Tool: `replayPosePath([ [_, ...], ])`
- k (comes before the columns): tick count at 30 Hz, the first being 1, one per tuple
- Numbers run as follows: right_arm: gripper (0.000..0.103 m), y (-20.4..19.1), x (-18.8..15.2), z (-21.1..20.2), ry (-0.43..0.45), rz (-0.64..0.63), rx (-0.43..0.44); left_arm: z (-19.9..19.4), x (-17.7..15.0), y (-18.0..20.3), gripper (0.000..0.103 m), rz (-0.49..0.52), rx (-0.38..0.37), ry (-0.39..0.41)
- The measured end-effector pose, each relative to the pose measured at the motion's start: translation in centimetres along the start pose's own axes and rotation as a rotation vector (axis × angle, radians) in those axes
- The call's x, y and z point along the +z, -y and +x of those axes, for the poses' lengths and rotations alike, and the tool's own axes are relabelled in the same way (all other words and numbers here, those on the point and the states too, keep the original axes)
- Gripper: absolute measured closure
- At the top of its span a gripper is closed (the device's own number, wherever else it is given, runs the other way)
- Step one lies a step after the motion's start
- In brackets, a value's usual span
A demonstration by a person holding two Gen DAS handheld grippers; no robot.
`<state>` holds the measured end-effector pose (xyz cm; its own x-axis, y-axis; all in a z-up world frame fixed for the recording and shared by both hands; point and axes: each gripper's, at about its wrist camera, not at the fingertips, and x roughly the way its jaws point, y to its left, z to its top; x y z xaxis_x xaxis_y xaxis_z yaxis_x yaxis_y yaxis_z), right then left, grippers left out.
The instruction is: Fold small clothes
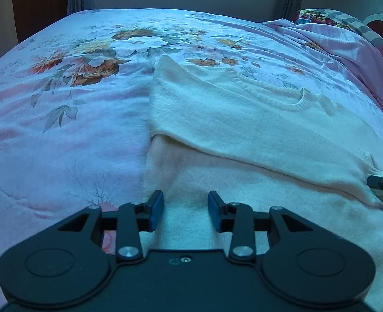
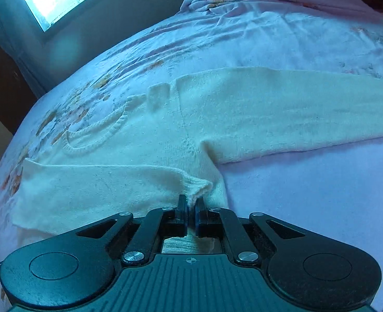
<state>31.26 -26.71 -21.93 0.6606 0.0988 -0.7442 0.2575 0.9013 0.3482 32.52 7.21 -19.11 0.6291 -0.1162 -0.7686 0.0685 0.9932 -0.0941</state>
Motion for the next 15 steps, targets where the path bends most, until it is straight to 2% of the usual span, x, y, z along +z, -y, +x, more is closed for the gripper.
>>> replayPosePath([
  [3, 0.1, -0.4, 0.3, -0.7, 0.016, -0.028, -0.035, -0.2, 0.2, 0.0, 0.067, -0.007, -0.004, 0.0],
  [7, 0.099, -1.0, 0.1, -3.0, 0.136, -0.095, -0.136, -1.3, 1.2, 0.3, 0.067, 0.009, -0.025, 0.055],
  [9, 0.099, -1.9, 0.2, -3.5, 0.167, -0.13, -0.117, -1.0, 2.3, 0.6, 0.066, 0.003, -0.045, 0.06],
  [12, 0.099, -3.7, 0.4, -2.3, 0.132, -0.178, -0.039, 0.6, 4.5, 1.7, 0.066, 0.008, -0.055, 0.08],
  [15, 0.099, -4.5, 0.2, 0.3, 0.066, -0.218, -0.033, 3.6, 6.5, 2.8, 0.066, 0.043, -0.059, 0.075],
])
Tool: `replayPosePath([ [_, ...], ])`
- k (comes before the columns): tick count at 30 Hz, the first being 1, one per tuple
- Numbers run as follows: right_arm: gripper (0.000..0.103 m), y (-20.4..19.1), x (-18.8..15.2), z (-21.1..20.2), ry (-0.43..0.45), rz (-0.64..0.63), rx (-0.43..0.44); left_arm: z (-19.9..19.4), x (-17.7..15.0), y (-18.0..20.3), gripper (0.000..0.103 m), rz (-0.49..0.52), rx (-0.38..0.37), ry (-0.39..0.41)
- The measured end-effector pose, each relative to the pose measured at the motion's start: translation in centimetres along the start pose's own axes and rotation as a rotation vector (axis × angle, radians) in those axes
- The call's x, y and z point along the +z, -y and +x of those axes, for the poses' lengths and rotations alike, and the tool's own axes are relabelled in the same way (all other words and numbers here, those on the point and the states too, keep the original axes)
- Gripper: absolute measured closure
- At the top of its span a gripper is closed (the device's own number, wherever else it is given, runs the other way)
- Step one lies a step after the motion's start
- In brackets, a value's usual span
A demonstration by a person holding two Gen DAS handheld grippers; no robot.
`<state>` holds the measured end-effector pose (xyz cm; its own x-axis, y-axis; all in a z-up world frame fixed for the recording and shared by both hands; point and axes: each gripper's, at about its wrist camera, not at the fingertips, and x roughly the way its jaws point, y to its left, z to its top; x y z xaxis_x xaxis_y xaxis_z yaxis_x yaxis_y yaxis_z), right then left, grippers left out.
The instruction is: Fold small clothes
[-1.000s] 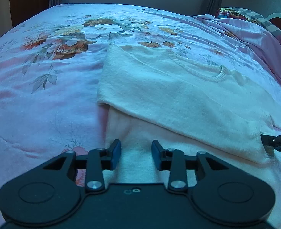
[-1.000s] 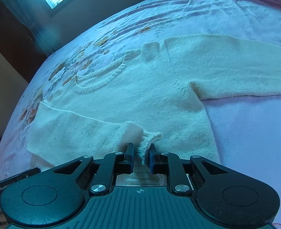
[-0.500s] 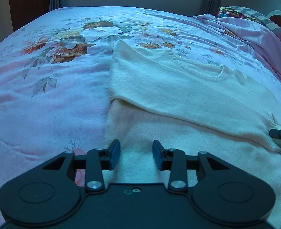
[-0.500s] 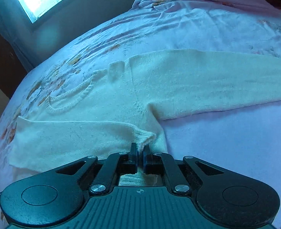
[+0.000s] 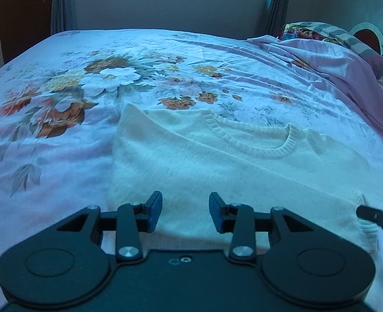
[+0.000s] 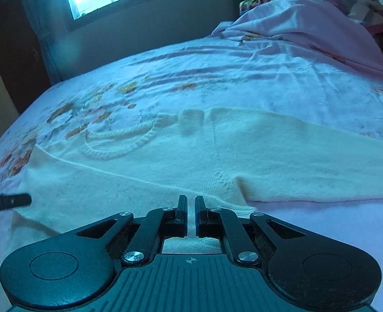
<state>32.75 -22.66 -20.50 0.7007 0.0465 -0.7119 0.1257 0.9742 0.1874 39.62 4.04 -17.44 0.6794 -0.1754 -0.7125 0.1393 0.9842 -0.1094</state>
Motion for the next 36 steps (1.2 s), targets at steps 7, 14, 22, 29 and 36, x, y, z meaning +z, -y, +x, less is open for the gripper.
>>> replayPosePath([
  [7, 0.1, 1.4, -1.5, 1.6, -0.074, -0.032, -0.012, 6.9, 4.0, -2.6, 0.066, -0.084, 0.098, -0.016],
  [14, 0.093, 0.4, -1.6, 2.3, -0.072, -0.067, -0.009, 6.9, 4.3, -2.6, 0.066, -0.072, 0.134, -0.038],
  [22, 0.026, -1.3, -2.2, 1.5, -0.091, -0.124, -0.043, 0.3, -2.8, 0.3, 0.063, 0.096, 0.16, -0.005],
  [29, 0.026, -2.0, -2.4, -0.9, -0.033, -0.072, -0.037, -1.7, -4.8, 0.4, 0.062, 0.056, 0.174, -0.045],
  [36, 0.026, -2.7, -4.7, -3.8, -0.053, -0.128, -0.027, -4.1, -7.0, 0.3, 0.061, 0.041, 0.18, -0.059],
])
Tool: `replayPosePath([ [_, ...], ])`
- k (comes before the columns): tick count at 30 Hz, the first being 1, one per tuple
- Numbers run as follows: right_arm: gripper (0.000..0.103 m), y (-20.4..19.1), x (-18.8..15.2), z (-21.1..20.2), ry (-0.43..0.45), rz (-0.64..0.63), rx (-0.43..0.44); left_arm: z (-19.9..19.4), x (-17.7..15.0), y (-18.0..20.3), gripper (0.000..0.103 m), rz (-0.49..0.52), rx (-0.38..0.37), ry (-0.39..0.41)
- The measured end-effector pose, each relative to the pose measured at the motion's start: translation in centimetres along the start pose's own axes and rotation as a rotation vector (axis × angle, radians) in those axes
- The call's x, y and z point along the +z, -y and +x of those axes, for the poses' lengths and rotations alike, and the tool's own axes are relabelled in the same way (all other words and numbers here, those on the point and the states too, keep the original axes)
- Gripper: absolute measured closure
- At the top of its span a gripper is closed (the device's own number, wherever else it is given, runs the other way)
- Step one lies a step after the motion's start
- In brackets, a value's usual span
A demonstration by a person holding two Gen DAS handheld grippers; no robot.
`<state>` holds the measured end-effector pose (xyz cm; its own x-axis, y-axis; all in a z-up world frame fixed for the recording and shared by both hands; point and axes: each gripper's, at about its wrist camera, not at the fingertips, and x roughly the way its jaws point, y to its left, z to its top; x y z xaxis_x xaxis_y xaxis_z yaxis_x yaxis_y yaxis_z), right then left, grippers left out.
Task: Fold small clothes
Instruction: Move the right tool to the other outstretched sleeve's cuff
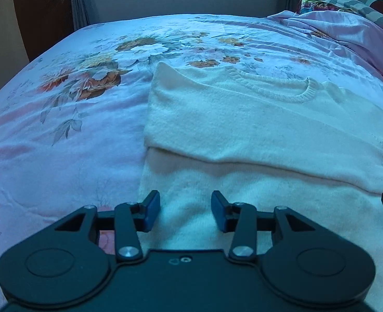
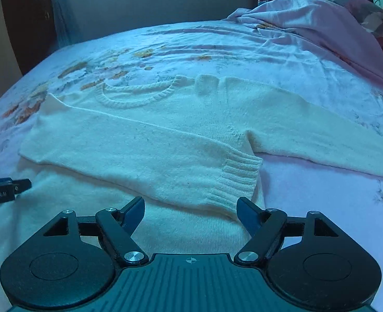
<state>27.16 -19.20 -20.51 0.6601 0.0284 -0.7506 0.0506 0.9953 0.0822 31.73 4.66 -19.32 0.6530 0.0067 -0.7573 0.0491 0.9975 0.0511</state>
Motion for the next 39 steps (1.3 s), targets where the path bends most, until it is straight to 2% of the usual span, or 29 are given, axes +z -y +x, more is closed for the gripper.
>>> replayPosePath([
  [1, 0.026, -0.2, -0.5, 0.0, -0.009, -0.026, -0.014, -0.2, -0.4, -0.1, 0.061, 0.0, 0.0, 0.001],
  [3, 0.026, 0.0, -1.7, 0.9, -0.087, -0.053, -0.041, -0.7, -0.9, -0.3, 0.061, 0.0, 0.007, 0.0],
  [9, 0.026, 0.7, -2.9, -2.2, -0.043, -0.015, -0.015, -2.3, -2.6, -0.8, 0.059, -0.006, 0.017, -0.01],
  [11, 0.026, 0.5, -3.8, -1.8, -0.094, -0.04, -0.024, -2.9, -3.3, -0.8, 0.059, -0.006, 0.02, -0.013],
  [14, 0.026, 0.3, -4.8, -2.5, -0.093, -0.058, -0.026, -3.8, -4.4, -0.9, 0.059, -0.011, 0.02, -0.014],
  [18, 0.026, 0.6, -5.4, -4.9, -0.035, -0.001, 0.005, -4.8, -5.6, -0.7, 0.058, 0.009, 0.028, -0.007],
  [21, 0.026, 0.0, -6.6, -4.1, -0.115, -0.07, -0.011, -5.5, -5.8, -0.5, 0.058, 0.006, 0.039, -0.007],
  [23, 0.026, 0.5, -6.5, -4.9, -0.081, -0.042, 0.002, -6.1, -5.4, -0.2, 0.058, 0.007, 0.039, 0.003],
  [25, 0.026, 1.6, -5.5, -5.8, -0.044, 0.015, 0.008, -6.6, -4.9, 0.1, 0.058, -0.003, 0.016, 0.015],
  [30, 0.026, 5.6, -2.7, -6.4, 0.007, 0.084, -0.055, -6.6, -2.9, 2.7, 0.057, 0.009, -0.032, 0.037],
  [39, 0.026, 16.8, -1.3, -4.8, 0.002, 0.312, -0.182, -3.5, -0.4, 8.2, 0.055, 0.058, -0.109, 0.025],
])
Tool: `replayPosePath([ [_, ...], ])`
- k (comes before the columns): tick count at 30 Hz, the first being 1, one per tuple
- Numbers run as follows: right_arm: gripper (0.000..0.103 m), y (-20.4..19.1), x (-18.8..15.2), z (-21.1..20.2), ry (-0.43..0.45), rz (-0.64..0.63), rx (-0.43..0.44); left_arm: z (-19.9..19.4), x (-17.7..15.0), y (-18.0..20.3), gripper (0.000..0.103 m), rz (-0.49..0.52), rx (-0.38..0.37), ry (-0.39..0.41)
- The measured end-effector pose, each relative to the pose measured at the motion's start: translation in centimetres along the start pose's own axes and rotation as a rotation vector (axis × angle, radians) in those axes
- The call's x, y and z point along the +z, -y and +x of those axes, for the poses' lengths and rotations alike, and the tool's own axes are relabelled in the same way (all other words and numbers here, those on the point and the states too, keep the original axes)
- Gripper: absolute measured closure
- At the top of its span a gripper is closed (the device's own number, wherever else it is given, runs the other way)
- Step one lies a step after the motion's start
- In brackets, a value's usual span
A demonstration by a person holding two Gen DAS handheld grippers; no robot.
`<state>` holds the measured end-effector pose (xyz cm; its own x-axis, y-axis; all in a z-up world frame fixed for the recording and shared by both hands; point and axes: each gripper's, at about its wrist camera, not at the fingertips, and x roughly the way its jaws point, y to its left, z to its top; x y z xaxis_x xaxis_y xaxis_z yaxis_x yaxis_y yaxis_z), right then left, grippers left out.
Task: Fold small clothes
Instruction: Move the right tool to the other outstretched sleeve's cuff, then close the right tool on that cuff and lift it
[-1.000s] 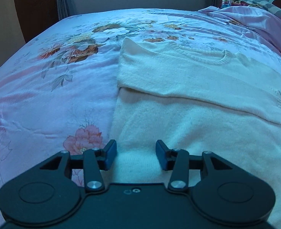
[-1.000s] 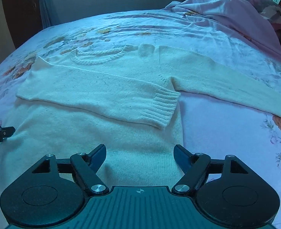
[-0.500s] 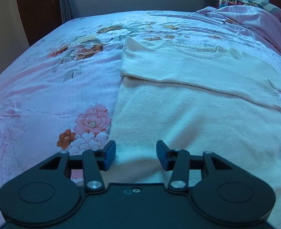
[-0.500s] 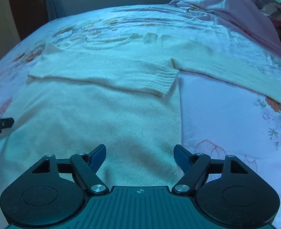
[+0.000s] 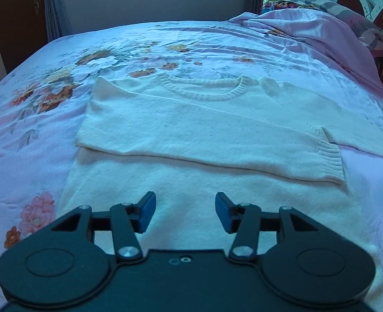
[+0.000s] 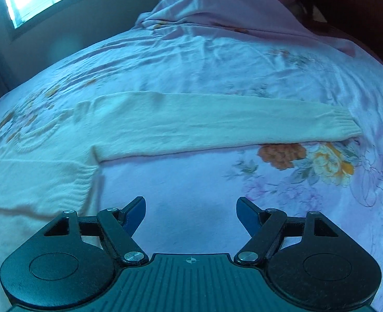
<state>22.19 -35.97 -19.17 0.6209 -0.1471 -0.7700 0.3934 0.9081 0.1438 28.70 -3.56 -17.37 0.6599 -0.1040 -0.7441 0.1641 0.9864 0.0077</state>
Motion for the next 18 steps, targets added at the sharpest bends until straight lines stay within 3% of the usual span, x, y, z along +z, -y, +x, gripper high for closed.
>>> replayPosePath([
  [2, 0.026, 2.0, 0.7, 0.6, 0.005, 0.032, -0.034, 0.7, 0.3, 0.7, 0.055, 0.009, -0.005, -0.001],
  [5, 0.056, 4.9, 2.0, 1.4, -0.006, 0.107, -0.069, 1.5, 0.7, 1.2, 0.055, 0.015, -0.003, 0.006],
  [11, 0.056, 10.6, 4.5, 2.8, 0.003, 0.305, -0.117, 2.7, 1.5, 1.1, 0.055, 0.017, 0.011, 0.016],
  [18, 0.056, 13.9, 7.2, 4.9, 0.02, 0.388, -0.2, 4.6, 3.1, 0.3, 0.054, -0.015, 0.051, 0.017],
])
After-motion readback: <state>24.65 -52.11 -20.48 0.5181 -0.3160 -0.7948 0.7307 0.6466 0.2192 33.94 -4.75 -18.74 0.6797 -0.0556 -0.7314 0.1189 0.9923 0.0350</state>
